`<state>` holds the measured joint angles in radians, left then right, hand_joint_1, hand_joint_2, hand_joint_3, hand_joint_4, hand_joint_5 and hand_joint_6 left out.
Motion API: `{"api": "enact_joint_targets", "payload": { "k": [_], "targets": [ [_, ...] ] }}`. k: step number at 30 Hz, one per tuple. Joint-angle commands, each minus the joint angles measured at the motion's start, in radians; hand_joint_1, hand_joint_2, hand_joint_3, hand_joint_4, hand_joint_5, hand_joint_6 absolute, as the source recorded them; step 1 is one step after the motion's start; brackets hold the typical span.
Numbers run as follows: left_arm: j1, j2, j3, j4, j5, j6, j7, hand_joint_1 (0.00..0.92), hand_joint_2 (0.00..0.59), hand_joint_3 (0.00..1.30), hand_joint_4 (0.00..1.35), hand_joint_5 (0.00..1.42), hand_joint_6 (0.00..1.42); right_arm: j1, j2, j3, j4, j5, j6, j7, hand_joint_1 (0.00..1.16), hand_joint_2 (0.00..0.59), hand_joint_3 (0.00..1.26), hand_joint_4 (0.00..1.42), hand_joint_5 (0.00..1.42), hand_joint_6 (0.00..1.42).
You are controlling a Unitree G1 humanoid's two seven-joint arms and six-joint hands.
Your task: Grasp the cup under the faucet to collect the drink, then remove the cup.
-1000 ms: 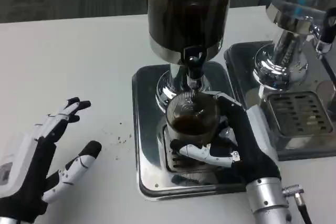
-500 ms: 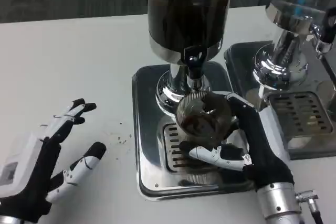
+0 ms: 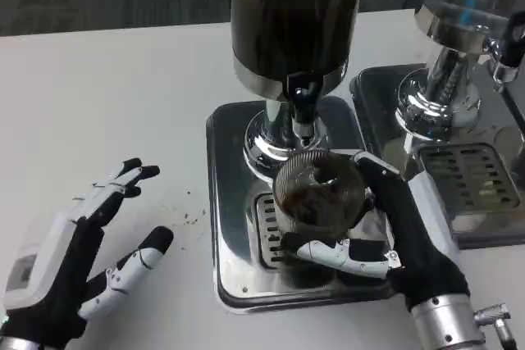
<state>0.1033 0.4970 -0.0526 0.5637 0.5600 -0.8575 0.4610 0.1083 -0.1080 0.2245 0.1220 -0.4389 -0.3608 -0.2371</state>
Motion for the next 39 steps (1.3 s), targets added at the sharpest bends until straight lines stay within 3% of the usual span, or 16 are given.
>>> {"api": "enact_joint_targets", "payload": {
  "k": [1,11,16,26,39],
  "targets": [
    [-0.001,0.011,-0.011,-0.017,0.017,0.008,-0.009,0.0,0.222,0.23,0.09,0.26,0.14,0.028,-0.008,-0.01,-0.101,0.038,0.017,0.052,1.05,0.124,0.57,0.63,0.67,0.87],
    [0.006,0.045,-0.024,-0.057,0.057,0.039,-0.039,0.0,0.181,0.1,0.0,0.13,0.05,0.084,-0.033,-0.018,-0.213,0.076,0.054,0.155,1.06,0.125,0.57,0.64,0.68,0.88],
    [0.051,0.072,-0.028,-0.167,0.115,0.112,-0.059,0.0,0.165,0.0,0.0,0.0,0.0,0.112,-0.057,-0.026,-0.276,0.097,0.067,0.215,1.07,0.126,0.57,0.64,0.69,0.9],
    [0.16,0.129,-0.034,-0.375,0.192,0.26,-0.153,0.0,0.142,0.0,0.0,0.0,0.0,0.122,-0.083,-0.032,-0.33,0.117,0.077,0.285,1.08,0.135,0.57,0.64,0.71,0.91],
    [0.272,0.157,-0.007,-0.454,0.202,0.262,-0.133,0.0,0.136,0.0,0.0,0.0,0.0,0.143,-0.119,-0.026,-0.367,0.134,0.061,0.351,1.09,0.137,0.59,0.65,0.72,0.94]
  ]
}}
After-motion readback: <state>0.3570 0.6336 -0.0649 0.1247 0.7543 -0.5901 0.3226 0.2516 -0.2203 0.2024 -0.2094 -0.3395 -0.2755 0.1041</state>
